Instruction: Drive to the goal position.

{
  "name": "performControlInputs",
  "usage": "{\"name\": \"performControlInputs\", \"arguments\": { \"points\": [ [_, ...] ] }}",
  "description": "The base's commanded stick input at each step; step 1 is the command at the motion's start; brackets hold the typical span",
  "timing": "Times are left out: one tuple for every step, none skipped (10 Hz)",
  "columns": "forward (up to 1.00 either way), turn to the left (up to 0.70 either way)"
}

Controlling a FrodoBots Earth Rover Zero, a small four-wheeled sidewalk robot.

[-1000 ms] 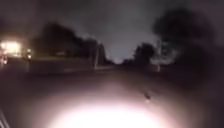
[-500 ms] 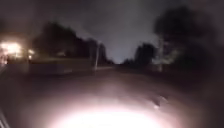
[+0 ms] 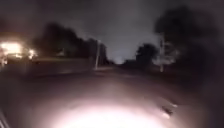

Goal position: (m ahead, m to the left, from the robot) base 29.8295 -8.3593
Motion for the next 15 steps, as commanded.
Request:
{"name": "performControlInputs", "arguments": {
  "points": [
    [0.7,0.0],
    [0.7,0.0],
    [0.7,0.0],
    [0.7,0.0],
    [0.7,0.0],
    [0.7,0.0],
    [0.7,0.0],
    [0.7,0.0],
    [0.7,0.0],
    [0.7,0.0],
    [0.7,0.0],
    [0.7,0.0],
    [0.7,0.0],
    [0.7,0.0],
    [0.7,0.0]
  ]
}}
